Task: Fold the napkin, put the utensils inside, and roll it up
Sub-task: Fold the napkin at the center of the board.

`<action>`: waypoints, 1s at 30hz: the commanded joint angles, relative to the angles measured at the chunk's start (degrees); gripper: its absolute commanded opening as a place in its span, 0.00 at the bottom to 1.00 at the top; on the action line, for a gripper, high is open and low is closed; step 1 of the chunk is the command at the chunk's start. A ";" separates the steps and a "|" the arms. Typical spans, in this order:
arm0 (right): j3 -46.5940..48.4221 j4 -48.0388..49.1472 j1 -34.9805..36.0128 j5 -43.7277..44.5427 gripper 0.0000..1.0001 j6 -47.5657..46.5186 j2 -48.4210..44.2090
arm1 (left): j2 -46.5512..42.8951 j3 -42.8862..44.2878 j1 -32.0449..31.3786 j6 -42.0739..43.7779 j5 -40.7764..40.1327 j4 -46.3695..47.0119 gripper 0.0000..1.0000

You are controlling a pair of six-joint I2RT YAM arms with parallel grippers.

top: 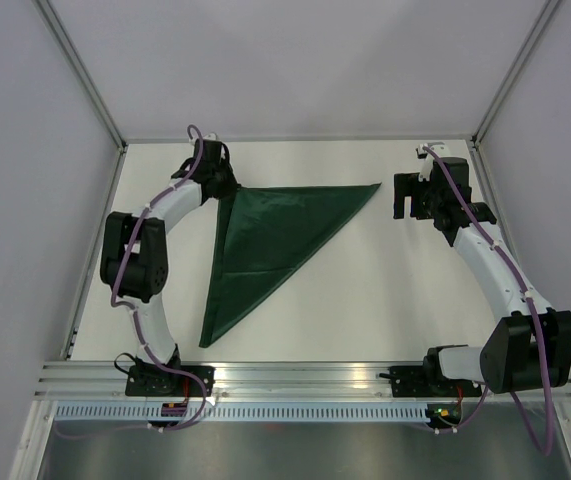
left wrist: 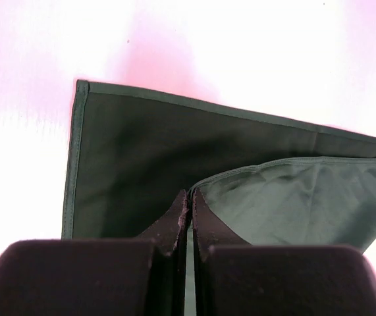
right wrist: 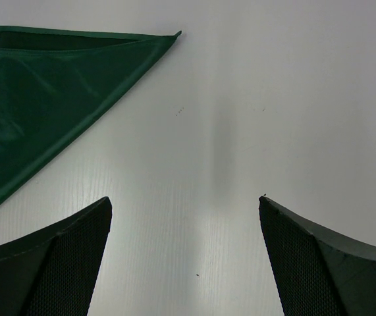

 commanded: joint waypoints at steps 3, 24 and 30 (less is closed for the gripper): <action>0.10 -1.24 -0.16 0.61 0.97 -1.59 -0.84 | 2.22 5.10 0.97 2.29 1.71 -1.56 0.02; 0.19 -1.24 -0.16 0.35 0.97 -1.94 0.47 | 6.35 9.58 3.26 3.34 2.14 -2.96 0.02; 0.19 -1.15 -0.16 0.35 0.97 -2.12 0.74 | 7.23 10.64 3.70 3.52 2.14 -3.49 0.02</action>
